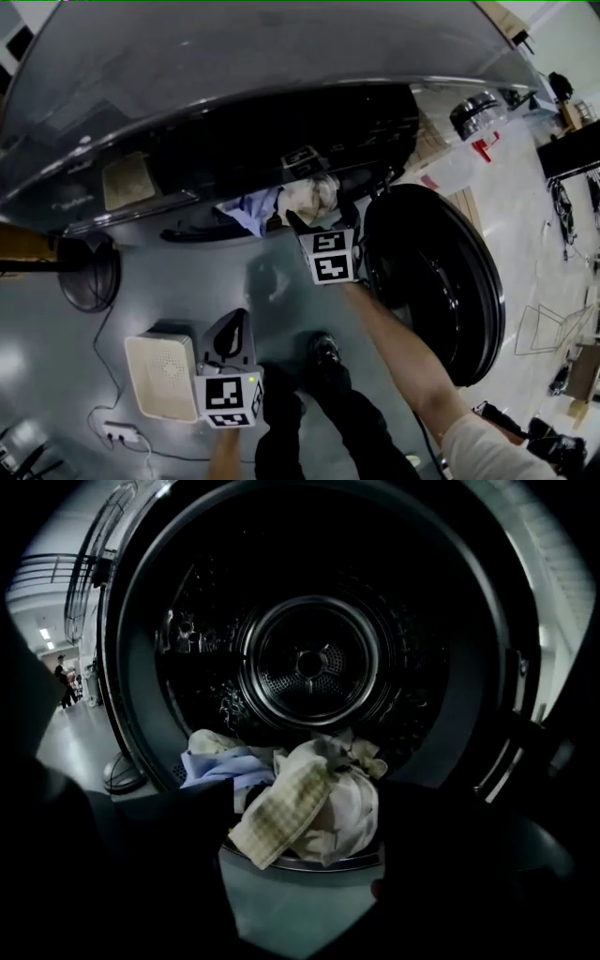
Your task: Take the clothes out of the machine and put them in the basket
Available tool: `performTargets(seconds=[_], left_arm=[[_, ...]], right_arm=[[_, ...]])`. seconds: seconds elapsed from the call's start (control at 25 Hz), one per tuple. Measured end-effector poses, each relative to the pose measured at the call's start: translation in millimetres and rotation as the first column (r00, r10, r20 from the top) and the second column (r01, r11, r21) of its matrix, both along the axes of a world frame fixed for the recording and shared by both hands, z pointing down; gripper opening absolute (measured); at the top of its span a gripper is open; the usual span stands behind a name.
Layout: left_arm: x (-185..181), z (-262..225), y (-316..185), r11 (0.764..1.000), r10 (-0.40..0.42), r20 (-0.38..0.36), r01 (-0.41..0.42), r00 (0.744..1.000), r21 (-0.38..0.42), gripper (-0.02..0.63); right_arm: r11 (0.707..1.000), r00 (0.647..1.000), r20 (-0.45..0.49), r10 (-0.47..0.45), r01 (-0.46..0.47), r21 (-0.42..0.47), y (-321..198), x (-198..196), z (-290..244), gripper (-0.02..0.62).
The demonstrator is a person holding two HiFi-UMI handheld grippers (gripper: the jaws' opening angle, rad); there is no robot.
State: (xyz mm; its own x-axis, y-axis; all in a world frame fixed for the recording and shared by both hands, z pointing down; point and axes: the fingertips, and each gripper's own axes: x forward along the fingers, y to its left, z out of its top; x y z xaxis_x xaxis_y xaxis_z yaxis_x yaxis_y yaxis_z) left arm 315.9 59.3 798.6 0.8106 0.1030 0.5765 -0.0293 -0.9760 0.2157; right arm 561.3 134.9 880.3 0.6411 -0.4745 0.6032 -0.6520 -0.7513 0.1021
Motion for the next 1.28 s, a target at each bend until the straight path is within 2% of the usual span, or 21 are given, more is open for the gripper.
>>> performTargets(seconds=[0.28,0.48,0.52,0.56,0.6,0.76,0.84,1.04,1.28], left_arm=[[-18,14,-16,0.999,-0.04,-0.001,0.04,0.999,-0.009,0.017],[-16,15,-27,0.998,-0.068,-0.022,0.067,0.997,-0.012,0.017],[-15,14,-28,0.998,-0.066,-0.024,0.066,0.998,-0.01,0.017],[-16,15,-28,0.998,-0.064,-0.024,0.064,0.998,-0.006,0.017],[-16,15,-28,0.998,-0.062,-0.023,0.061,0.998,-0.003,0.017],[-15,15,-32,0.998,-0.064,-0.022,0.064,0.998,-0.001,0.017],[-14,14,-34,0.998,-0.068,-0.023,0.068,0.997,0.002,0.017],[-13,4,-27,0.998,-0.057,-0.025,0.057,0.998,0.0,0.017],[-16,-14,-13,0.999,-0.034,-0.025,0.033,0.999,-0.002,0.017]], right_arm=[[0.994,0.996,0.054,0.064,-0.058,-0.097,0,29,36,0.465],[0.965,0.993,0.1,0.06,-0.032,-0.258,9,33,64,0.461],[0.961,0.993,0.104,0.054,-0.024,-0.276,11,33,68,0.441],[0.957,0.993,0.105,0.052,-0.02,-0.289,12,32,70,0.373],[0.956,0.993,0.106,0.055,-0.022,-0.292,13,31,72,0.331],[0.96,0.989,0.132,0.062,-0.023,-0.279,13,30,71,0.181],[0.962,0.99,0.131,0.058,-0.02,-0.273,13,30,65,0.147],[0.975,0.996,0.08,0.047,-0.028,-0.221,22,18,39,0.123],[0.995,0.996,0.063,0.06,-0.055,-0.087,26,-8,-5,0.121]])
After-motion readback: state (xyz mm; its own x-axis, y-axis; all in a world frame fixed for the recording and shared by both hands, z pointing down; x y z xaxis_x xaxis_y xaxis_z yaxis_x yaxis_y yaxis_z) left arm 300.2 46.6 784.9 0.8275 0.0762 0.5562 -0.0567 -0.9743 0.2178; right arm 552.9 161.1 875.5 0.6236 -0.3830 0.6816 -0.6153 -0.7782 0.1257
